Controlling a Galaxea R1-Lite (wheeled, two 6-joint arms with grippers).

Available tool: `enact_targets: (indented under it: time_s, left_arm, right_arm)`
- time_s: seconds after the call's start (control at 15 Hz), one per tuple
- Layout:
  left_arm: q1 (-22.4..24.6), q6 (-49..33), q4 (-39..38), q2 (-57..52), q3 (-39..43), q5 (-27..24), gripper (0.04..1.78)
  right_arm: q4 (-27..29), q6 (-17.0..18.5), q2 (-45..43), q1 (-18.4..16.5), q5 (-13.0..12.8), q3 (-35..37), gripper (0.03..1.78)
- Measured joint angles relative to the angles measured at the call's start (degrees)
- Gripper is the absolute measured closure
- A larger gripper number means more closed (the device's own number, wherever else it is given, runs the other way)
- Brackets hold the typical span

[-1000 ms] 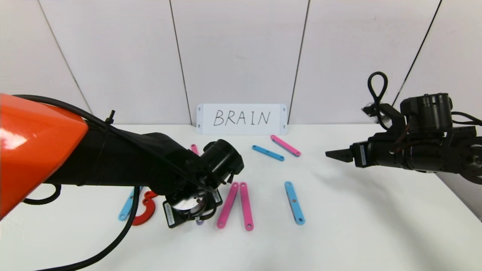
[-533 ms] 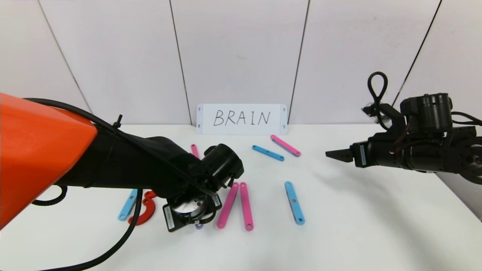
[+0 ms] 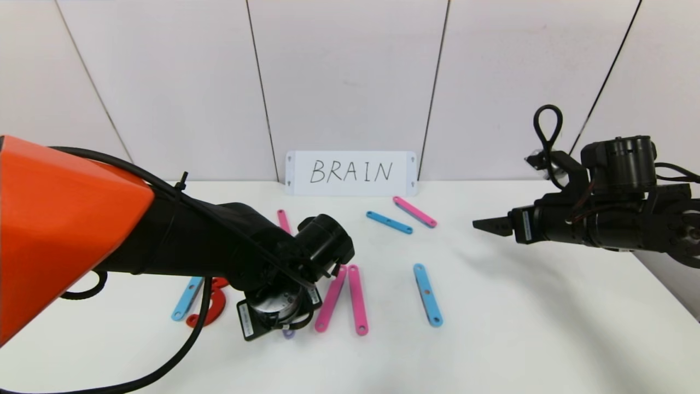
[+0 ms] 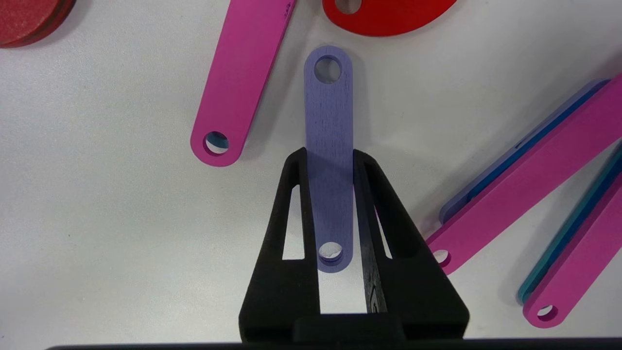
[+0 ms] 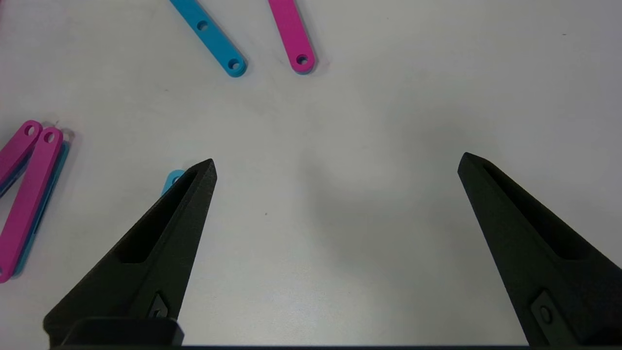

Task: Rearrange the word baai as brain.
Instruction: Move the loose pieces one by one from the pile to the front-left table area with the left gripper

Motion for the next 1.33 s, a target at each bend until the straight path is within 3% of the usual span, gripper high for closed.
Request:
enact_targets:
  time_s: [1.33]
  left_arm:
    - [0.8, 1.4, -1.9, 1.5, -0.1, 0.3, 1.54]
  right_arm:
    - [0.1, 0.0, 0.1, 0.4, 0.0, 0.2, 0.07]
